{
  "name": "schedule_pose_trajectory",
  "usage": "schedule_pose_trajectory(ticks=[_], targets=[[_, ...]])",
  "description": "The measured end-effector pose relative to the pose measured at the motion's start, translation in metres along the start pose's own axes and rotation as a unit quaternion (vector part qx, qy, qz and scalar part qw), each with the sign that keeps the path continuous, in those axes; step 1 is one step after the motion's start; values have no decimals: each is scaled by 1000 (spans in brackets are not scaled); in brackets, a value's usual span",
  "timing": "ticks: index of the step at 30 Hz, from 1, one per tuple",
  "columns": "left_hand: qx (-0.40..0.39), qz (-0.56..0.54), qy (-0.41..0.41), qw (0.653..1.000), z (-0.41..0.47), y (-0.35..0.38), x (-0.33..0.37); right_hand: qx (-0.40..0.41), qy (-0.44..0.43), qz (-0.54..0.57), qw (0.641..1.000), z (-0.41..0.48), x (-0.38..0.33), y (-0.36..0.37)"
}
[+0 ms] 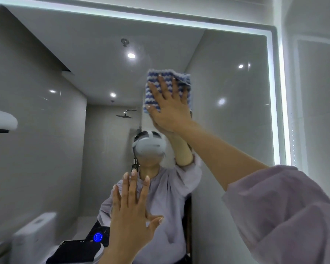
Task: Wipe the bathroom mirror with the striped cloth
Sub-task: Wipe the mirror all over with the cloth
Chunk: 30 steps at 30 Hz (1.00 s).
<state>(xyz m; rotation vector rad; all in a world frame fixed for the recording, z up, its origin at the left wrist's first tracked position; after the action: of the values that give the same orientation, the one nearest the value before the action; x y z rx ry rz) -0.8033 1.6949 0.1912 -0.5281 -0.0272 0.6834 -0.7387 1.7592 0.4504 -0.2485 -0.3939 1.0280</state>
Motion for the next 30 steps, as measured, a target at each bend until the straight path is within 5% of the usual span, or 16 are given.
schedule_pose_trajectory(ticks=[6,15,30], targets=[[-7,7,-5,1000,1,0,0,-13,-109,-26,994,14,-59,12],[7,4,-5,1000,-1,0,-1,-15,-134,-36,990,19,-47,4],[19,-8,-6,1000,-3,-6,1,34,85,42,995,12,92,-34]])
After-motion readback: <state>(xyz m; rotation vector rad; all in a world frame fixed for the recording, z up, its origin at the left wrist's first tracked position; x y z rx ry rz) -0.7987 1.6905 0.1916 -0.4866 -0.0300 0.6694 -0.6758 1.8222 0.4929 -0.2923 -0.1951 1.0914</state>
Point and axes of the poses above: each hand's wrist, its own z-axis towards the middle knuckle, its own y-axis out of the palm, x = y × z, the point moved 8 cm from there along z, towards the middle knuckle, and after that the axes turned 7 degrees about z, right-handed, at the moved point
